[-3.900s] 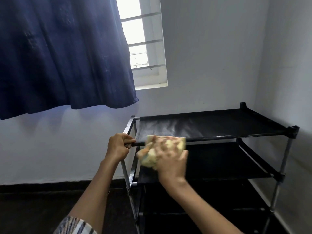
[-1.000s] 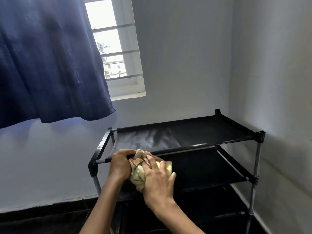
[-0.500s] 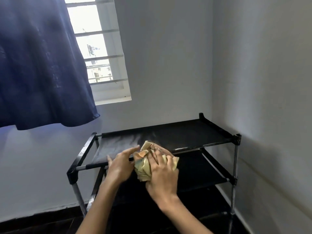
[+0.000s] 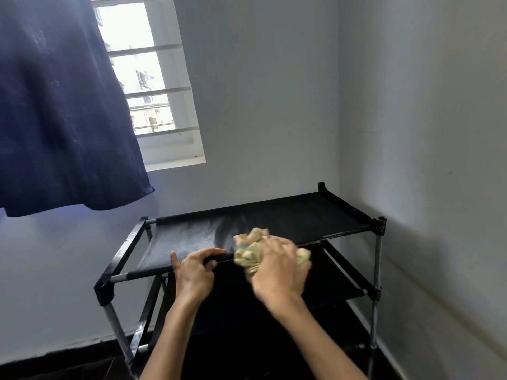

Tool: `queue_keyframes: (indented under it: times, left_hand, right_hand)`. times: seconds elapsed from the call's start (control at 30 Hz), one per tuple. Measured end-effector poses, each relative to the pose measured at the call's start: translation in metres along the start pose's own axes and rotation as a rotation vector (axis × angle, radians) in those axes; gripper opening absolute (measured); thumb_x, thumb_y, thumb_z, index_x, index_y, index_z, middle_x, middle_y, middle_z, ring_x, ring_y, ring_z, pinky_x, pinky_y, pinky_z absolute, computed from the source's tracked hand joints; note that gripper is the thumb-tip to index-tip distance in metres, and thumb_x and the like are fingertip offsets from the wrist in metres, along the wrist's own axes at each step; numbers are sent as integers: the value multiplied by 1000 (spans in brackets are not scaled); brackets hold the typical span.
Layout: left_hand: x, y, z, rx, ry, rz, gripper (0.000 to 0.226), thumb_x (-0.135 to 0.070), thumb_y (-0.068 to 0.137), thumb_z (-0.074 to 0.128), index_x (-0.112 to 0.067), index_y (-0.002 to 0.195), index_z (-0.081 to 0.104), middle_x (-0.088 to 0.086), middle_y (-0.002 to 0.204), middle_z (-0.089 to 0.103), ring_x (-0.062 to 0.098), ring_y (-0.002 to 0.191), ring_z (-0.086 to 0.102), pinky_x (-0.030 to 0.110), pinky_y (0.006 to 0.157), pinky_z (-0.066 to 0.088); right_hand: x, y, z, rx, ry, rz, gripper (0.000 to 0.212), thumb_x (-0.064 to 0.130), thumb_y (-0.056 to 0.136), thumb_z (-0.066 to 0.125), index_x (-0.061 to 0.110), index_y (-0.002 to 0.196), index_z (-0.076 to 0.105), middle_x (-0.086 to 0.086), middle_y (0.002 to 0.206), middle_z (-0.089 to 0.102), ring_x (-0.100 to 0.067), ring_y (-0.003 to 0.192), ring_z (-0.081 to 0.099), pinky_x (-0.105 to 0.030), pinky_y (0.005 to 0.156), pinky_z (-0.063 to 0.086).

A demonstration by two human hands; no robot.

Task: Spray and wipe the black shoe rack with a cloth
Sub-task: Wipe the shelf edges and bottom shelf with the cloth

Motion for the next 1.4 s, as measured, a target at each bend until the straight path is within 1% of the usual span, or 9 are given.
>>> queue_keyframes:
  times: [0.23,0.4,0.53,0.67,0.77,0.87,1.03,1.2,1.4]
  left_hand:
    - [1,-2,-3,31,-33,-17,34,-5,90,56,-34,105,69,-8,107,69,10,113,55,32,111,-22]
    - [-1,-3,-2,41,-70,-31,34,-5,90,57,-33,104,69,-9,107,68,6,109,55,30,111,-22]
    - [-1,-4,-1,29,-66,-38,33,-4,90,57,-31,105,69,-6,110,68,9,112,55,32,114,-15]
    - [3,-2,0,35,-68,-38,33,-2,88,58,-28,103,71,-2,108,70,13,111,55,37,116,1]
    - [12,-2,3,57,-150,-58,34,-3,87,60,-33,100,72,0,105,70,23,116,51,43,109,32]
    - [17,-1,4,71,-187,-72,36,-6,87,61,-39,96,71,-3,106,68,25,115,51,41,104,41]
    - [18,-1,6,64,-198,-87,37,-7,87,62,-42,94,70,-7,106,67,23,116,50,39,104,41]
    - [16,-2,7,32,-170,-83,33,-6,88,61,-34,100,71,-2,108,68,25,119,49,38,107,37]
    - [1,-5,0,96,-24,-91,33,-8,93,52,-31,111,66,-5,115,68,16,122,51,40,118,-5]
  right_hand:
    - [-22,4,-1,104,6,-86,69,49,83,60,41,143,27,21,146,29,-16,129,29,-42,95,32]
    - [-84,21,-31,48,0,141,64,52,84,56,40,141,30,17,142,37,-16,128,35,-42,94,35]
    - [-46,14,-26,14,-34,82,56,42,83,58,32,136,40,15,138,41,-14,128,33,-41,96,29]
    - [9,-7,5,88,-15,-115,58,19,84,52,31,139,35,15,146,32,-18,131,26,-44,98,28]
    - [1,-3,5,140,-29,-171,63,28,84,58,35,141,32,17,146,31,-19,129,30,-43,96,30]
    - [-32,9,-6,165,-52,-114,64,45,83,59,40,140,31,19,143,35,-18,127,35,-41,94,32]
    - [-88,27,-41,106,-61,153,51,48,87,53,36,135,41,12,136,45,-20,122,42,-39,90,34]
    - [-27,21,-28,66,-214,41,37,38,84,57,27,119,55,7,121,56,-21,113,48,-39,89,34]
    - [2,8,-7,386,280,-79,40,30,84,60,27,124,53,2,121,54,-23,114,47,-37,93,37]
Point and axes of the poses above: each hand's wrist, its own y-axis towards the middle knuckle, its own z-axis out of the palm, x = y × z, the point moved 6 cm from there along y, towards the middle knuckle
